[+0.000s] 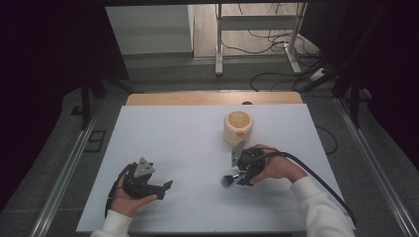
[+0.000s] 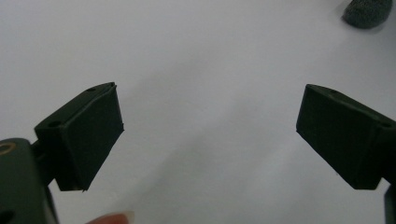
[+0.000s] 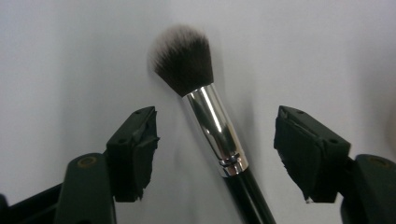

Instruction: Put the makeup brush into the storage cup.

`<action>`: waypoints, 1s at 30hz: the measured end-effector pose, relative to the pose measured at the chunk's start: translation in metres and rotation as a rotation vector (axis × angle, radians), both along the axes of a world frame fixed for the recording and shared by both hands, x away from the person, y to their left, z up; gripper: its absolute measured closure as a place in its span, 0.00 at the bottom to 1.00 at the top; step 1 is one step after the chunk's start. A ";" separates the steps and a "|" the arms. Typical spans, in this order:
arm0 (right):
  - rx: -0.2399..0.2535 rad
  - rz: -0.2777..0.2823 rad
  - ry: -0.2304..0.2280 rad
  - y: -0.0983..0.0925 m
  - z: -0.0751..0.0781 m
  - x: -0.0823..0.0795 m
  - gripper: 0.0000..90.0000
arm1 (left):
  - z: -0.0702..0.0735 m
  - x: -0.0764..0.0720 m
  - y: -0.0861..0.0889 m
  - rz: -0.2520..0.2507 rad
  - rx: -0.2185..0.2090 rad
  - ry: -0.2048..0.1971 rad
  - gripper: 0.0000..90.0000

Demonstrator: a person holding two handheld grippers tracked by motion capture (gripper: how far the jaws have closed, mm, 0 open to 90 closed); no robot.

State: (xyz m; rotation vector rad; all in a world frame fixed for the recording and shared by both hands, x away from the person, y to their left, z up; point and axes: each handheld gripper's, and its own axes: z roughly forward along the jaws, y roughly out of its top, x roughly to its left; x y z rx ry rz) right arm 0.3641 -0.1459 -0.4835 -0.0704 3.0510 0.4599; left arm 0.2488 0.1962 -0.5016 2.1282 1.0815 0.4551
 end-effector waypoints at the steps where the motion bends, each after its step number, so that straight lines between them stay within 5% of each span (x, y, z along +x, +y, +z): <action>1: -0.009 0.010 0.001 0.001 -0.002 0.001 0.37 | 0.000 0.000 0.000 0.000 0.000 0.000 0.09; 13: -0.066 0.034 0.032 0.005 -0.012 0.003 0.68 | -0.001 0.000 0.003 0.005 0.003 0.001 0.09; 30: -0.077 0.069 0.024 0.007 -0.012 0.001 0.80 | -0.002 0.000 0.004 0.003 0.009 0.009 0.09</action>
